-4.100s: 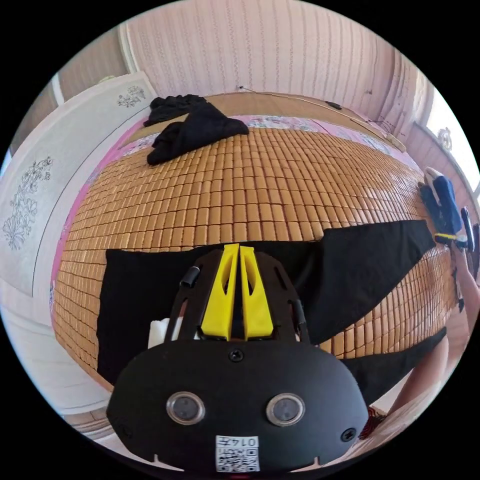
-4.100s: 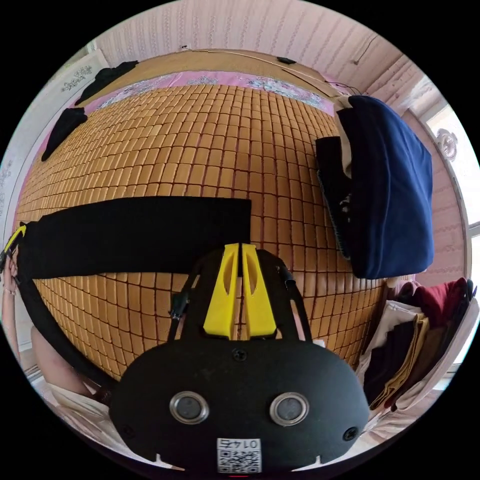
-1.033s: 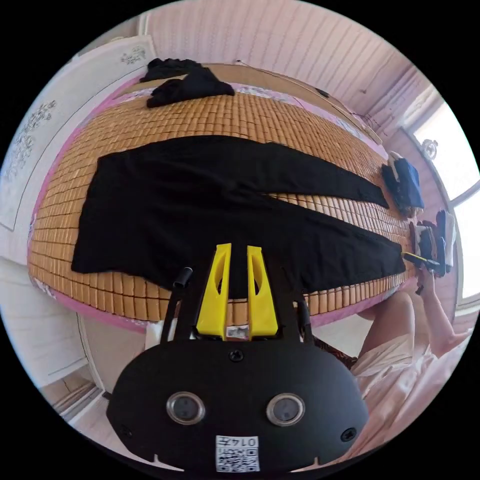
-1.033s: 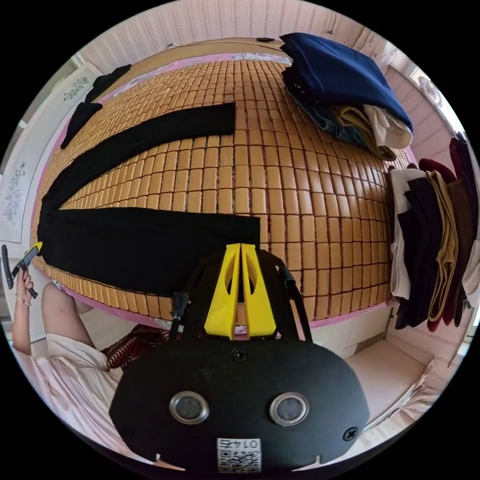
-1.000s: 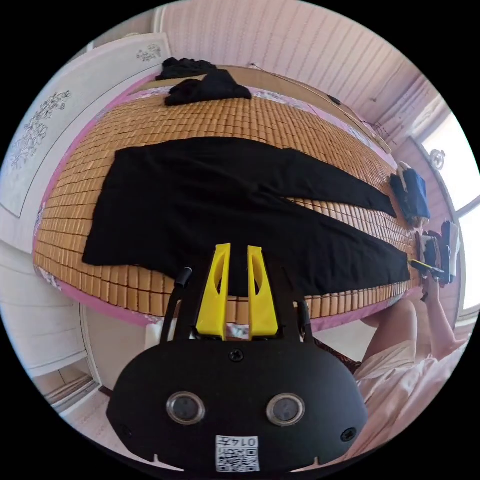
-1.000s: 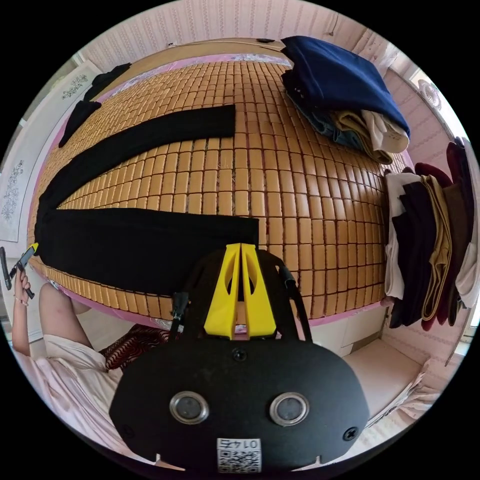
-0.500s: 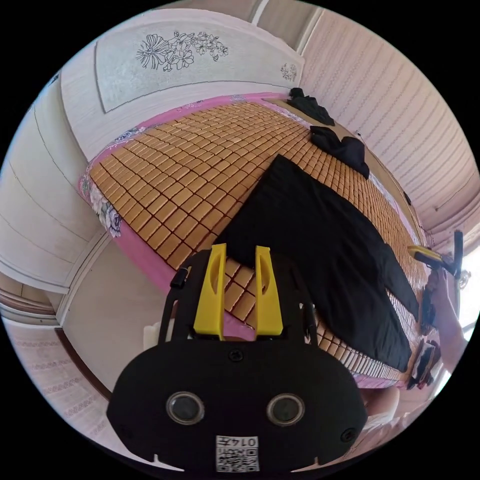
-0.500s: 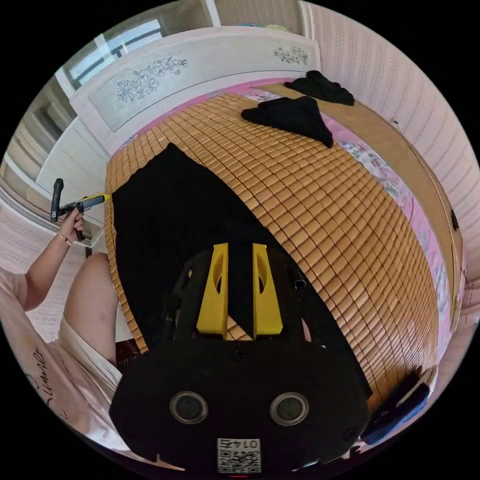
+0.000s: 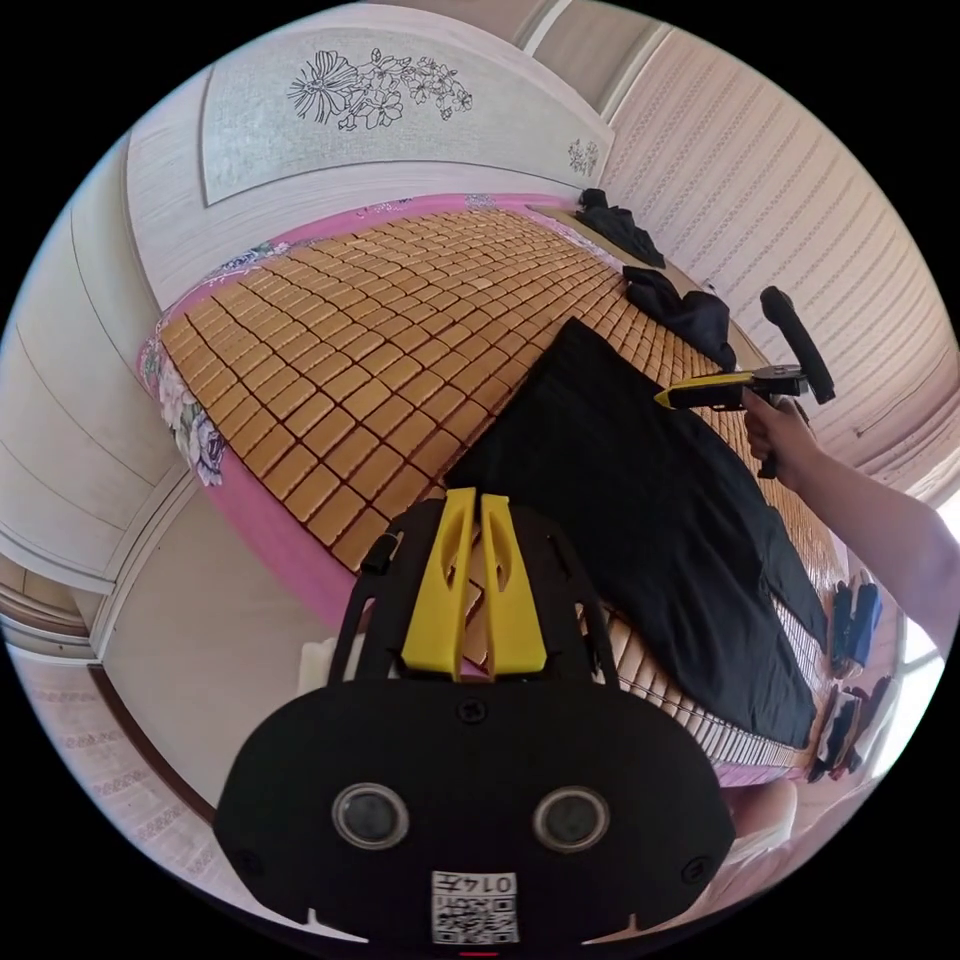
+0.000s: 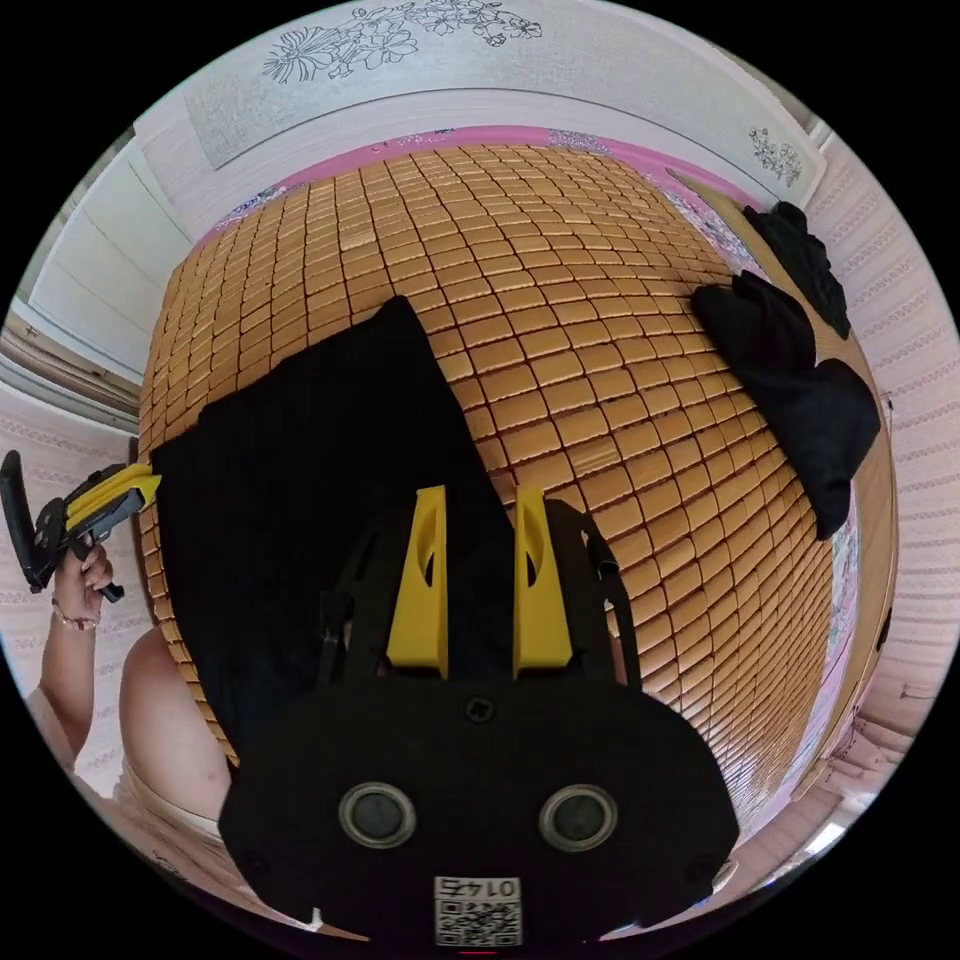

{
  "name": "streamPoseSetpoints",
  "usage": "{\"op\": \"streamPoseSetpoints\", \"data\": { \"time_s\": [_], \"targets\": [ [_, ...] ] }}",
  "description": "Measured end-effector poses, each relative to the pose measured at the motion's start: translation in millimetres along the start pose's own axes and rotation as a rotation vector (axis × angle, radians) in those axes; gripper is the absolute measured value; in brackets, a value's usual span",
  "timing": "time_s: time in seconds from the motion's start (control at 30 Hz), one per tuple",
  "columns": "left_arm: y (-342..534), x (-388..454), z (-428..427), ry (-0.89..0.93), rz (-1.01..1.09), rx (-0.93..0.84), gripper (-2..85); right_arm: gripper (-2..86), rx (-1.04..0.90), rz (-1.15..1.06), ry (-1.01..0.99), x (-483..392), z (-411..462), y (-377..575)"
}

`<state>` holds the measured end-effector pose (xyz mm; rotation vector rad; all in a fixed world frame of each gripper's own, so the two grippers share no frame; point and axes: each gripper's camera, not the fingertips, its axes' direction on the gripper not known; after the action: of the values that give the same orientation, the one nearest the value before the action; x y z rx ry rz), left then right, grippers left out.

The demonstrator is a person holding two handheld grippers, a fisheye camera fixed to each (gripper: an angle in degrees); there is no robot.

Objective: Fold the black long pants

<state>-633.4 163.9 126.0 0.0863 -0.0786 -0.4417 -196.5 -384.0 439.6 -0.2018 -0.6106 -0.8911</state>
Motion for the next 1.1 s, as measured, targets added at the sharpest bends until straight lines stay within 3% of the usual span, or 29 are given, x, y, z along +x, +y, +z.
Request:
{"op": "streamPoseSetpoints", "data": {
  "time_s": [0.07, 0.2, 0.3, 0.4, 0.5, 0.63, 0.83, 1.1],
  "targets": [
    [-13, -4, -24, -0.024, 0.037, 0.033, -0.9, 0.6, 0.047, 0.002, -0.035, 2, -10, 2],
    [-36, -18, -41, -0.106, 0.038, 0.038, -0.9, -0.5, 0.027, -0.035, -0.018, 0, -13, 6],
    [-47, -45, -33, -0.042, -0.063, 0.001, -0.4, -0.4, 0.148, 0.012, -0.096, 13, -37, 36],
    [-52, -64, -58, 0.04, -0.141, 0.023, 1.8, 0.8, 0.313, 0.047, -0.164, 29, -77, 110],
    [-47, -75, -87, 0.051, -0.139, 0.063, 3.5, 5.1, 0.4, 0.097, -0.075, 46, -112, 217],
    [-41, -87, -109, 0.112, -0.149, 0.043, 4.7, 6.3, 0.373, 0.407, -0.05, 85, -137, 396],
    [-54, -101, -117, 0.161, -0.249, -0.022, 6.0, 6.5, 0.083, 0.921, 0.066, 89, -135, 623],
    [-97, -103, -86, 0.161, -0.329, -0.132, 8.1, 10.6, 0.175, 1.435, -0.042, 76, -132, 788]
  ]
}}
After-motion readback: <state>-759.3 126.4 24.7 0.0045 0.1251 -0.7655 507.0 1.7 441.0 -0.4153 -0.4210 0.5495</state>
